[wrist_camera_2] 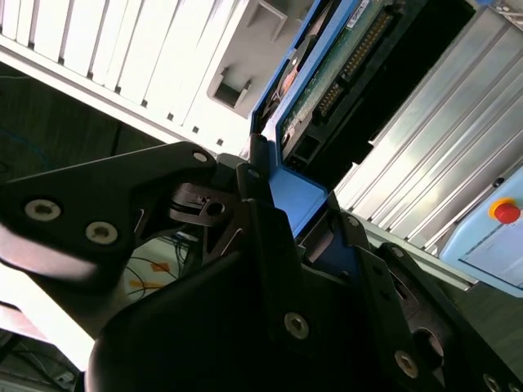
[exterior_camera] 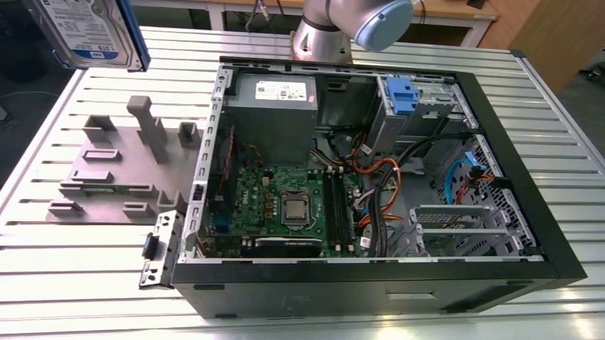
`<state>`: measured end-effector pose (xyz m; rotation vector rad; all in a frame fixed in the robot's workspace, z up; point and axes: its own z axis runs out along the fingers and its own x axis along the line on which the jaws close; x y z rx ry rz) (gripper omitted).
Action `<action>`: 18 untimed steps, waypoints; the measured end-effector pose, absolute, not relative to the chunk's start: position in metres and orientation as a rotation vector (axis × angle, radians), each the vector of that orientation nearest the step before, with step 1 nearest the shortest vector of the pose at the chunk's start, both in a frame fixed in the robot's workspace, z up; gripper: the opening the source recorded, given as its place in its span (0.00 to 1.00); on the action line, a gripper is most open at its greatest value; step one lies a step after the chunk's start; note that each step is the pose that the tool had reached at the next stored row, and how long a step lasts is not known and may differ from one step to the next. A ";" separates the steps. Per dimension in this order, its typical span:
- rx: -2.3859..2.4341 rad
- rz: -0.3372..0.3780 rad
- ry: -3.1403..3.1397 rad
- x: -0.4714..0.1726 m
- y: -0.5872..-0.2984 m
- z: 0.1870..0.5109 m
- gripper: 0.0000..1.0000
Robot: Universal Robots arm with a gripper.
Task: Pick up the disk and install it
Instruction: 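Pick up the disk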
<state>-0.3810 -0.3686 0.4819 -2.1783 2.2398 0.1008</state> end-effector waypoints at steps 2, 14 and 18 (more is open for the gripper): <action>-2.178 0.101 2.240 -0.379 -0.369 0.482 0.36; -2.179 0.100 2.240 -0.370 -0.372 0.482 0.36; -2.179 0.100 2.240 -0.369 -0.372 0.482 0.36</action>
